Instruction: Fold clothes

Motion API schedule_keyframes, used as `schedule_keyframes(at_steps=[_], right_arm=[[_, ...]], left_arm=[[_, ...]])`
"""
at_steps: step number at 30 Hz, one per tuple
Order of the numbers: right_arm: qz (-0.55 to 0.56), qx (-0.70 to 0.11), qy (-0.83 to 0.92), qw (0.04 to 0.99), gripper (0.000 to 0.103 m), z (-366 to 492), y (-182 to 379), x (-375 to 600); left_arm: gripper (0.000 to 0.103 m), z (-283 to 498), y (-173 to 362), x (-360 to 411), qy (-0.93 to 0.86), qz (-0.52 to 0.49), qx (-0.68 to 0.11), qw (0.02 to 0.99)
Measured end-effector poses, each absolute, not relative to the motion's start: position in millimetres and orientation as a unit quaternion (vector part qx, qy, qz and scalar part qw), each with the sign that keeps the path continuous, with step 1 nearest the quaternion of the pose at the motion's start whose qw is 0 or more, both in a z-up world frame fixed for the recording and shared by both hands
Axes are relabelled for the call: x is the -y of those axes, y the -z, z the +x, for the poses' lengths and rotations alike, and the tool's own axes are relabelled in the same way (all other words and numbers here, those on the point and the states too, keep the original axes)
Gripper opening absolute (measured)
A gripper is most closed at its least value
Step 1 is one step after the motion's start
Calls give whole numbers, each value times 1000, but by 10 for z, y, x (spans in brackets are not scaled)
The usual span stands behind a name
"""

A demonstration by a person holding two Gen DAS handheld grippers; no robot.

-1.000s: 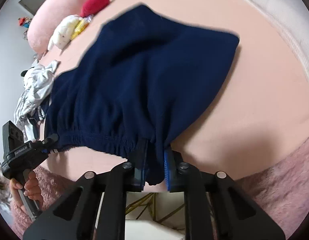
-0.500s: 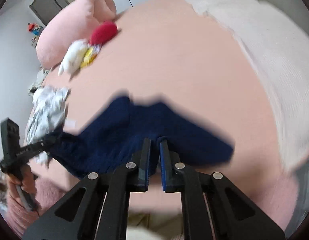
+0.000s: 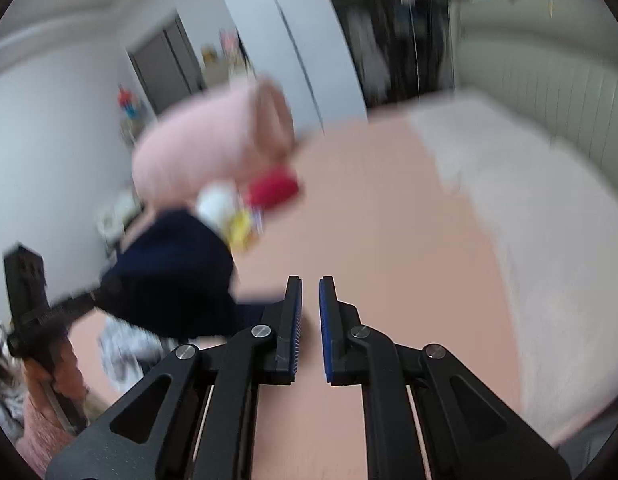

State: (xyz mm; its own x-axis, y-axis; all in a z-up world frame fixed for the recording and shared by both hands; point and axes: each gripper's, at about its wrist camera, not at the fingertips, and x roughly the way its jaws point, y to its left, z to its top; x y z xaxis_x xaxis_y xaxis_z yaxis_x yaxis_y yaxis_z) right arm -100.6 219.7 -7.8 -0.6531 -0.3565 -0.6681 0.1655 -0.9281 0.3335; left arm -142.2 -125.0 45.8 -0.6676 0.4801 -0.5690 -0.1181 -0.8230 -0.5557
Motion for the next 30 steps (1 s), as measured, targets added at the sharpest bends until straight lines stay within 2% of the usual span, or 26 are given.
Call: schedule_keyframes(at_steps=[3, 4, 5, 8, 10, 12, 15, 20, 23, 24, 25, 26, 28, 29, 30], right_arm=[[475, 135, 856, 151, 12, -1109, 812, -2008], [490, 128, 849, 152, 17, -1142, 968, -1906], [502, 120, 842, 157, 23, -1162, 1078, -1828], [525, 100, 826, 182, 29, -1242, 1230, -1529], [531, 79, 820, 200, 37, -1312, 1246, -1300], [536, 65, 814, 216, 55, -1382, 1301, -1135], [553, 66, 798, 230, 59, -1553, 1530, -930], [606, 94, 762, 207, 64, -2043, 2260, -563], [615, 129, 750, 207, 78, -2099, 2432, -519], [608, 148, 749, 217, 76, -2099, 2417, -518], [610, 165, 739, 233, 70, -2109, 2430, -490], [620, 180, 721, 253, 46, -2127, 2466, -441], [617, 178, 716, 272, 17, -2025, 2385, -437], [613, 173, 719, 278, 11, -1954, 2322, -448], [609, 168, 722, 284, 9, -1883, 2258, -460]], left_arm=[[13, -1187, -170, 1306, -872, -388, 257, 152], [13, -1102, -127, 1344, -873, -388, 258, 145], [13, -1010, -87, 1412, -874, -384, 265, 135], [13, -750, 35, 1623, -874, -370, 297, 105], [13, -629, 118, 1728, -869, -361, 325, 92], [13, -468, 206, 1848, -867, -359, 338, 73], [13, -334, 420, 2056, -855, -364, 364, 60], [13, -270, 694, 2270, -836, -383, 390, 50], [13, -251, 719, 2308, -836, -380, 391, 56], [13, -255, 745, 2313, -834, -380, 395, 58], [13, -261, 774, 2313, -832, -381, 399, 60], [13, -262, 793, 2300, -830, -383, 400, 59], [13, -255, 810, 2266, -827, -389, 401, 55], [13, -241, 796, 2251, -828, -390, 399, 57], [13, -209, 765, 2233, -830, -390, 395, 58]])
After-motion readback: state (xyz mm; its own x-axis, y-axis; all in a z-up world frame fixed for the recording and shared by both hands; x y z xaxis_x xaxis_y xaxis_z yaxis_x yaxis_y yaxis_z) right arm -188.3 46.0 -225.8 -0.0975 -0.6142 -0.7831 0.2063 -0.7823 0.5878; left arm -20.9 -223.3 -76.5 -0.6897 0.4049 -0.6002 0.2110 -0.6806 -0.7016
